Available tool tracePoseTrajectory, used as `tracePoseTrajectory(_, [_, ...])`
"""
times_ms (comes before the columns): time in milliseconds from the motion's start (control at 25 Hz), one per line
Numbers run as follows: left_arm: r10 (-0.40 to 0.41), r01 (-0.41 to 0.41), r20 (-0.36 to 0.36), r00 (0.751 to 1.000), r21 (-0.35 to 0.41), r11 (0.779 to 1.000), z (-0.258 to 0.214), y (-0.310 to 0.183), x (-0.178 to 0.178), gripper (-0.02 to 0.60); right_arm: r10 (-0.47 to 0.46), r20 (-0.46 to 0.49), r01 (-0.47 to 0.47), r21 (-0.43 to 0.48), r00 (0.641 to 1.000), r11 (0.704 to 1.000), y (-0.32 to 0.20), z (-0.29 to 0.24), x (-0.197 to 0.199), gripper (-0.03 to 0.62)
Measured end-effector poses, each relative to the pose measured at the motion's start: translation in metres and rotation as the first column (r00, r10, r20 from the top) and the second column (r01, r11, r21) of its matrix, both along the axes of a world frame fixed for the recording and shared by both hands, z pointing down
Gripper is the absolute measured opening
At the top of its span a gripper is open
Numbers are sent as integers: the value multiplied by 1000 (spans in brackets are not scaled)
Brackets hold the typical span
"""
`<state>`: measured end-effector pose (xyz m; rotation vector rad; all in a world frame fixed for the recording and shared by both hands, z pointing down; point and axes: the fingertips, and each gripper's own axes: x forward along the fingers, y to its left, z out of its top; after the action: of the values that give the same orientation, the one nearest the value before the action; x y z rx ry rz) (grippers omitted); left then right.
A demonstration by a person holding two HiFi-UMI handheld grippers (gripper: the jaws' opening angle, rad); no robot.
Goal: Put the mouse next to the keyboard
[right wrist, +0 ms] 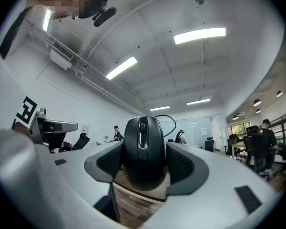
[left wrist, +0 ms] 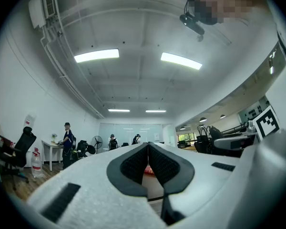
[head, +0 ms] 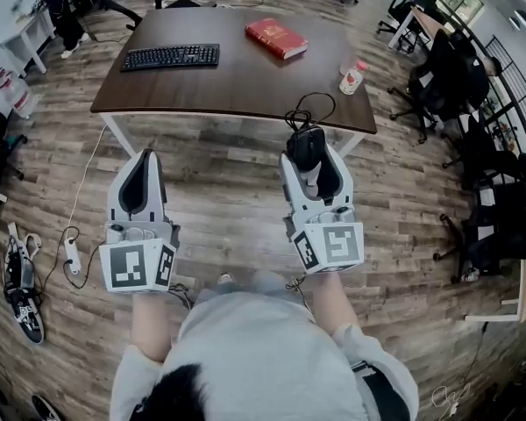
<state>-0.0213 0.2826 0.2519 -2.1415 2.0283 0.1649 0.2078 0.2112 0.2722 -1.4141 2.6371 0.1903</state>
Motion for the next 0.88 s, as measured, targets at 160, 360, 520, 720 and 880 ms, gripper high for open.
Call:
tracePoseTrajectory(160, [8, -8, -17, 1000, -2, 1000, 3, -12, -9, 10, 7, -10, -7, -14, 1000, 1000, -7, 3, -7, 250])
tracePoseTrajectory(360, [20, -21, -29, 999, -11, 1000, 8, -31, -13, 9, 18, -18, -18, -14, 1000, 1000, -27, 3, -10, 251])
tracePoseTrajectory(520, [7, -7, -27, 1000, -8, 1000, 9, -51, -23, 9, 16, -14, -16, -11, 1000, 1000, -52, 4, -18, 252])
tracePoseTrajectory(720, [-18, 18, -21, 1000, -1, 1000, 6, -85, -40, 10, -5, -2, 5, -9, 1000, 1000, -93, 2, -35, 251])
tracePoseTrajectory(880, [-37, 37, -21, 999, 4, 999, 3, -118, -53, 10, -25, 6, 25, -3, 1000, 1000, -132, -1, -49, 250])
